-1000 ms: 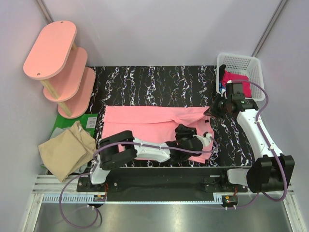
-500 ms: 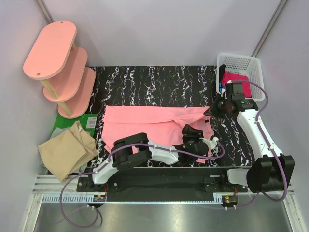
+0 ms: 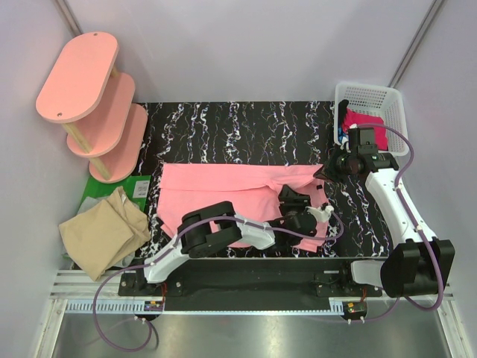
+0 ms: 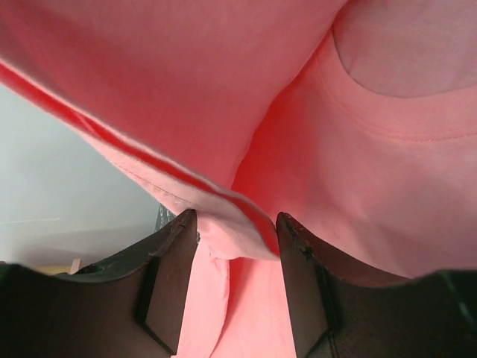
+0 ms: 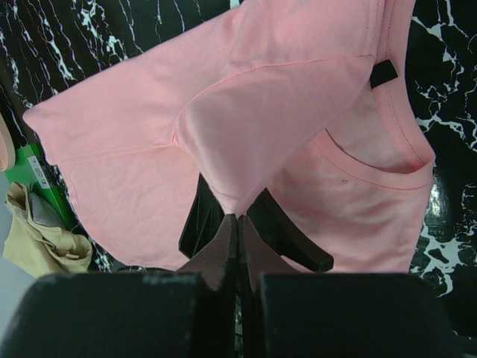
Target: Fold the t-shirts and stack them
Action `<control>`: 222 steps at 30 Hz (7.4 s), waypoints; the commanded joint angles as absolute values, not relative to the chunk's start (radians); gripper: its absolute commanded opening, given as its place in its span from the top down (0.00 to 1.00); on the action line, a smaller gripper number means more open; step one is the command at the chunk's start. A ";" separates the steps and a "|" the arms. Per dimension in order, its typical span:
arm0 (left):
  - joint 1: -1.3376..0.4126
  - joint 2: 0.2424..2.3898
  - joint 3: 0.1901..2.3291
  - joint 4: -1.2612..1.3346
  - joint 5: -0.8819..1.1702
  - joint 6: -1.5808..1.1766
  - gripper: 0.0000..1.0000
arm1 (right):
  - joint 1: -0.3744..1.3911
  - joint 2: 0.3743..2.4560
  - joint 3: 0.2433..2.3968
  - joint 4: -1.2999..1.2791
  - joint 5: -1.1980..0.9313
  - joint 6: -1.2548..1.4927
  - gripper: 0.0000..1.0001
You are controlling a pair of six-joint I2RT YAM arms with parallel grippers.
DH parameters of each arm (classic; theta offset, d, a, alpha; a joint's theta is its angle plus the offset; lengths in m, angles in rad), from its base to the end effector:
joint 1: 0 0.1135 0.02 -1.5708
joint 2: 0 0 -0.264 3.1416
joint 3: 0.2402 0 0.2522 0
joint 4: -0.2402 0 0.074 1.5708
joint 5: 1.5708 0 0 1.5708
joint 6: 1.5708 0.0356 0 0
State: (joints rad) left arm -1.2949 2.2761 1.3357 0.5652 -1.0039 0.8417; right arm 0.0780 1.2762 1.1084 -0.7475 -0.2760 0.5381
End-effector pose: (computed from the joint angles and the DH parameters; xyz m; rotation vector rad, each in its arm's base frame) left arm 0.1571 -0.4447 0.1179 1.1844 1.3761 0.6494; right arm 0.2593 0.0300 0.2986 0.4614 2.4950 0.5967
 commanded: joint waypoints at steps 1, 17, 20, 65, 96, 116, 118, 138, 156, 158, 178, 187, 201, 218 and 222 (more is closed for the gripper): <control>-1.273 2.293 1.379 0.658 -1.028 0.873 0.49 | 0.083 1.250 1.132 -0.742 -0.293 0.526 1.00; -1.236 2.312 1.430 0.611 -1.020 0.856 0.59 | 0.084 1.252 1.129 -0.736 -0.301 0.529 1.00; -1.233 2.310 1.433 0.588 -1.014 0.836 0.64 | 0.084 1.252 1.131 -0.738 -0.299 0.529 1.00; -1.244 2.092 1.233 0.500 -0.980 0.743 1.00 | 0.083 1.256 1.137 -0.739 -0.298 0.528 1.00; -1.186 1.921 1.184 -0.023 -0.626 0.446 1.00 | 0.095 1.229 0.893 -0.742 -0.339 0.543 0.90; -0.911 1.625 1.388 -0.437 -0.282 0.245 0.01 | 0.095 1.621 1.120 -0.595 -0.151 0.560 0.46; -0.875 1.600 1.356 -0.437 -0.288 0.255 0.01 | 0.094 1.673 1.150 -0.574 -0.134 0.555 0.52; -0.511 1.631 1.105 -0.429 -0.264 0.295 0.02 | 0.054 1.942 1.364 -0.626 -0.025 0.503 0.65; -0.376 1.807 1.216 -0.462 -0.295 0.261 0.04 | 0.015 2.166 1.676 -0.732 0.031 0.472 0.70; -0.374 1.851 1.241 -0.463 -0.298 0.259 0.04 | 0.015 2.200 1.732 -0.752 0.022 0.480 0.71; -0.308 1.752 1.275 -0.587 -0.187 0.221 0.04 | 0.182 1.885 1.582 -0.758 0.118 0.448 0.64; -0.285 1.824 1.307 -0.588 -0.221 0.229 0.05 | 0.301 1.994 1.529 -0.761 0.281 0.382 0.58; -0.256 1.910 1.371 -0.592 -0.233 0.238 0.06 | 0.299 2.091 1.531 -0.770 0.368 0.377 0.60; -0.212 1.904 1.350 -0.598 -0.167 0.210 0.06 | 0.216 2.112 1.491 -0.746 0.286 0.387 0.62; -0.212 1.995 1.459 -0.629 -0.178 0.204 0.06 | 0.216 2.167 1.589 -0.747 0.233 0.382 0.62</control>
